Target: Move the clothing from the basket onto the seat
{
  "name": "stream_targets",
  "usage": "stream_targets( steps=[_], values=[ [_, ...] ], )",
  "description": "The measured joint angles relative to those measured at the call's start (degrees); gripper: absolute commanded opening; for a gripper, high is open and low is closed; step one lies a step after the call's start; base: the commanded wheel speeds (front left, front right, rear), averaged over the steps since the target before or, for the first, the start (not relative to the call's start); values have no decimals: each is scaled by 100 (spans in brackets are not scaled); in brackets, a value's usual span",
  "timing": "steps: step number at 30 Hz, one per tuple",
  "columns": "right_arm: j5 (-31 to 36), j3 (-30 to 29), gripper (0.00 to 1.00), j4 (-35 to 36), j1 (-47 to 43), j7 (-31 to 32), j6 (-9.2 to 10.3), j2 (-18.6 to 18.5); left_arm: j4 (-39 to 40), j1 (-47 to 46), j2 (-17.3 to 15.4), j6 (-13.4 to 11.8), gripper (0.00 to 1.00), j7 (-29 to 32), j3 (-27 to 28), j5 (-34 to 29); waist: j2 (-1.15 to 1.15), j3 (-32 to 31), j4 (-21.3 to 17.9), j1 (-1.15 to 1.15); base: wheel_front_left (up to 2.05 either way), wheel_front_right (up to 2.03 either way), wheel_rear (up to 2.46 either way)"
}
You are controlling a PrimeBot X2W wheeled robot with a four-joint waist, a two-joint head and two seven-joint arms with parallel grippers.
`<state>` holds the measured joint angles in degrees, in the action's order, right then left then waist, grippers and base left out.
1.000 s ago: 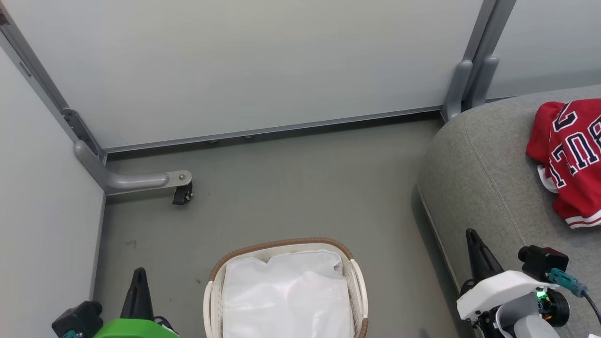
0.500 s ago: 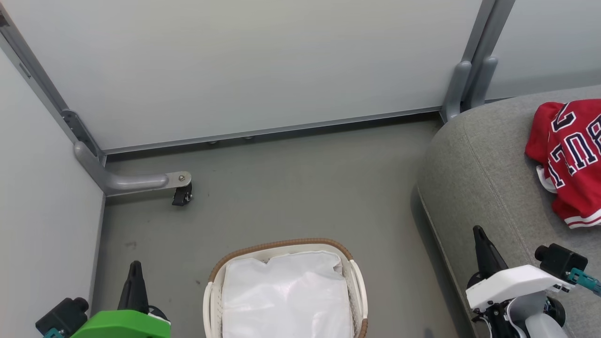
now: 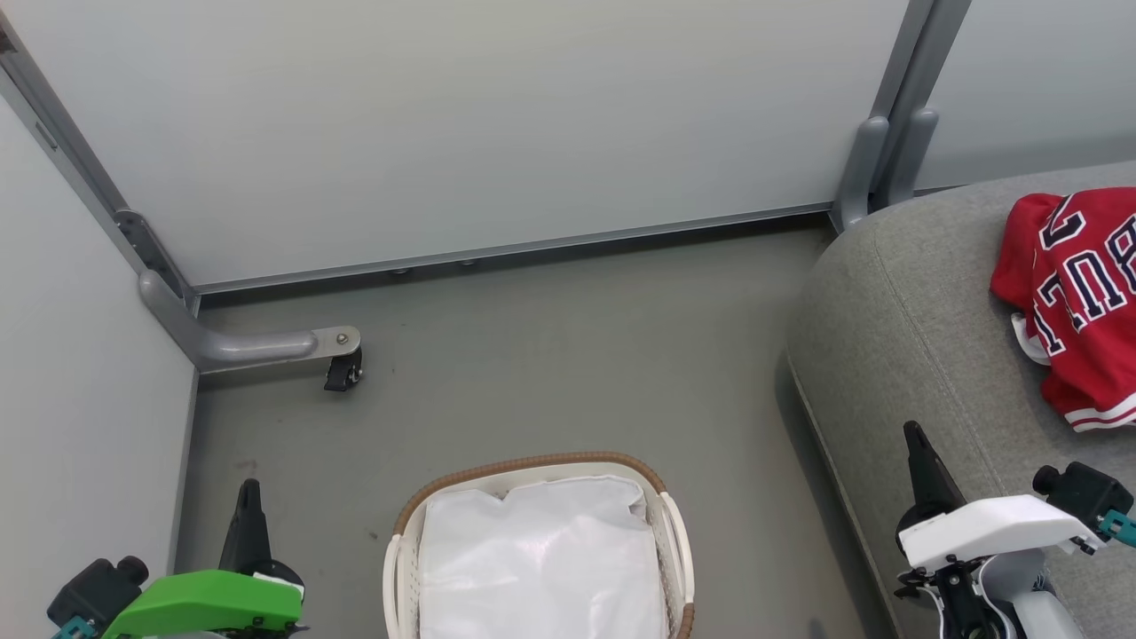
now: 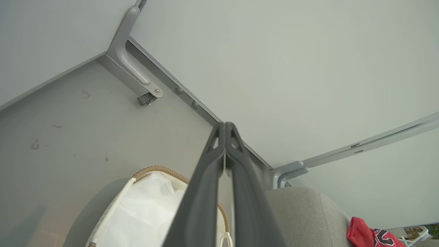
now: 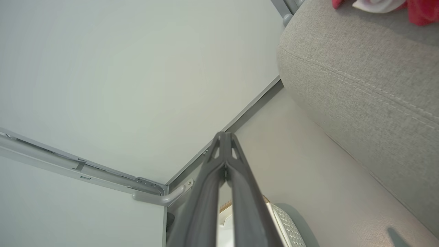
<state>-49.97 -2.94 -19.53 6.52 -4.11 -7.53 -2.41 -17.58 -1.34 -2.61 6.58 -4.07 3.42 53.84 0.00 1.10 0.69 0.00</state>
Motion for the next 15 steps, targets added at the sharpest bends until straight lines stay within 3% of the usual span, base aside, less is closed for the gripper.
stream_targets(
  steps=[15],
  values=[
    [-1027,-82,0,132,-1,260,0,-9,73,-93,0,22,0,250,60,931,0,-17,-13,0,0,0,0]
  ],
)
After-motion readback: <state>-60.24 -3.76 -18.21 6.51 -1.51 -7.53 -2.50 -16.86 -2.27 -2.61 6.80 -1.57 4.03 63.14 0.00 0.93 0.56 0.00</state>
